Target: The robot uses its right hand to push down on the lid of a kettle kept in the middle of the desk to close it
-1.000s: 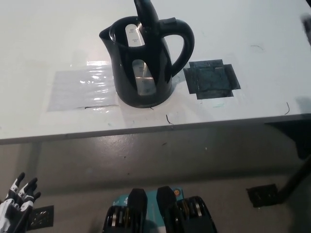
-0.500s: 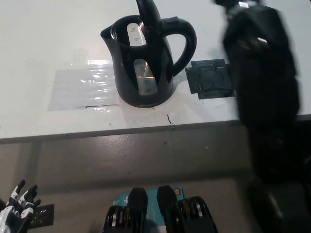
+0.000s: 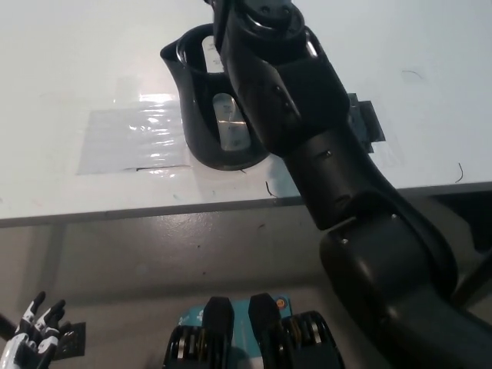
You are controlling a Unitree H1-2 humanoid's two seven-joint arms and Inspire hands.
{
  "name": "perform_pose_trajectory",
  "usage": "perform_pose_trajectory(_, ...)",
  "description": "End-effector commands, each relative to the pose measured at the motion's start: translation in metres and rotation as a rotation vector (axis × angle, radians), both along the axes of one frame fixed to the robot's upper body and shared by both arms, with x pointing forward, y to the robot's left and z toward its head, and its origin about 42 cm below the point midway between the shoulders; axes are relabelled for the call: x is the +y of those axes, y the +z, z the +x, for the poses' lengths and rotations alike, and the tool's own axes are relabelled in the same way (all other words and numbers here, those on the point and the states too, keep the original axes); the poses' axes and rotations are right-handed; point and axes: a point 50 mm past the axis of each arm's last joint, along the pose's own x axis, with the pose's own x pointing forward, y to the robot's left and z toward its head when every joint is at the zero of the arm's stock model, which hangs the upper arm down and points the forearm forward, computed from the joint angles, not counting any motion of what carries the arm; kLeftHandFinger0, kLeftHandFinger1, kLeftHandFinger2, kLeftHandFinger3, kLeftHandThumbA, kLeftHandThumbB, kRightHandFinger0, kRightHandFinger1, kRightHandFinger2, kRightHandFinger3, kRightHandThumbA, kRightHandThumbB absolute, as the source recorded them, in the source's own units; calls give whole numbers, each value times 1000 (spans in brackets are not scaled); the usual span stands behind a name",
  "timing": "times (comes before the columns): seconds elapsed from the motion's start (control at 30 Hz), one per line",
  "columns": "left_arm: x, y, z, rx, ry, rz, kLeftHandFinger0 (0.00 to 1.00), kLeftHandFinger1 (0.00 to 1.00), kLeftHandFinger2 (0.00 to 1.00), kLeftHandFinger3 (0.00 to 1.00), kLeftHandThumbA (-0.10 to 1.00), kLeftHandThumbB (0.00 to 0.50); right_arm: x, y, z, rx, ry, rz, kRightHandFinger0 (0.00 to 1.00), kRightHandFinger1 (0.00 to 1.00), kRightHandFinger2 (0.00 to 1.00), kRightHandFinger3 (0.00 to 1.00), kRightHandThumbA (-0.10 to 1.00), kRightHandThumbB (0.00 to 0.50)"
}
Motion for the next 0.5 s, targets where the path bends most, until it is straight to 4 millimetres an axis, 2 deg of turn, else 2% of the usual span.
perform_pose_trajectory(0.0, 4, 9, -4, -51, -29, 11, 1000, 1000, 888, 1000, 253, 179, 2, 33, -4, -114, -23, 76, 1000, 1000, 1000, 1000, 854, 0)
perform_pose_trajectory(0.13, 3, 11, -4, -48, -26, 8, 1000, 1000, 878, 1000, 251, 190, -1, 22, 6, -36, -32, 117, 1000, 1000, 1000, 1000, 788, 0)
perform_pose_trajectory(0.27, 0, 8, -9, -40, -27, 9, 1000, 1000, 895, 1000, 268, 192, -4, 12, 11, -12, -38, 115, 1000, 1000, 1000, 1000, 781, 0)
perform_pose_trajectory(0.4, 1, 8, -10, -40, -26, 11, 1000, 1000, 886, 1000, 257, 185, -5, 15, 11, -17, -37, 113, 1000, 1000, 1000, 1000, 777, 0)
perform_pose_trajectory(0.47, 1, 8, -10, -35, -25, 13, 1000, 1000, 885, 1000, 245, 190, -8, 24, 10, -39, -36, 125, 1000, 1000, 1000, 1000, 780, 8)
